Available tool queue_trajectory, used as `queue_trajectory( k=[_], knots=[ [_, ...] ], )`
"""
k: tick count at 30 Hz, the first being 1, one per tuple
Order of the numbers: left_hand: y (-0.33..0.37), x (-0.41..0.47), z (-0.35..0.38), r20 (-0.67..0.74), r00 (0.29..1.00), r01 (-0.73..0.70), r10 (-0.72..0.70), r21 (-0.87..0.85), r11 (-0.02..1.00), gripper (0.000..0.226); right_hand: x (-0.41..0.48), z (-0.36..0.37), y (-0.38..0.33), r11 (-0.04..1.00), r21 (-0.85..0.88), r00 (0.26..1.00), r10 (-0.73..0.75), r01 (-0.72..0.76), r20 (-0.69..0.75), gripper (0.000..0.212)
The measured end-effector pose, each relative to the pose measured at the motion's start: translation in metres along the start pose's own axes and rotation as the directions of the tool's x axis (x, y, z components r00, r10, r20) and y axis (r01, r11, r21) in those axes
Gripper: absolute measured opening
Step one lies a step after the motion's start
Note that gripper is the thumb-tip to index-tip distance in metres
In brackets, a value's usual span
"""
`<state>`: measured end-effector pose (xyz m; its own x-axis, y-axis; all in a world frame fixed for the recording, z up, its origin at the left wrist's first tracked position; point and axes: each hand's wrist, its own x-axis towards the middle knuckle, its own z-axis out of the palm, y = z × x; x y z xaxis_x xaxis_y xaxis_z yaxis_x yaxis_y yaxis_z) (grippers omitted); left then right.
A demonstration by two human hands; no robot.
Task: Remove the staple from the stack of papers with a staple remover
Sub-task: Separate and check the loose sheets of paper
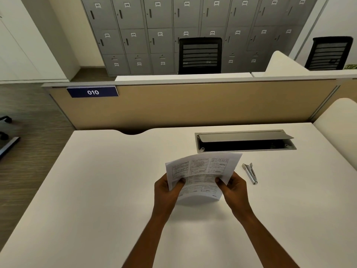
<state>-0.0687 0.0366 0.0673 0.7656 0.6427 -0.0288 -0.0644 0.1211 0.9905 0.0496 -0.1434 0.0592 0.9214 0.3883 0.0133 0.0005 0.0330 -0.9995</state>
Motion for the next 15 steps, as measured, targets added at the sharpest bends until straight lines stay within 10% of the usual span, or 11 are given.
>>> queue_trajectory(
  k=[15],
  knots=[
    [0.063, 0.027, -0.007, 0.195, 0.973, -0.193, 0.126, 0.382, 0.904, 0.016, -0.011, 0.007, -0.006, 0.993, 0.110, 0.997, 0.051, -0.045, -0.053, 0.027]
  ],
)
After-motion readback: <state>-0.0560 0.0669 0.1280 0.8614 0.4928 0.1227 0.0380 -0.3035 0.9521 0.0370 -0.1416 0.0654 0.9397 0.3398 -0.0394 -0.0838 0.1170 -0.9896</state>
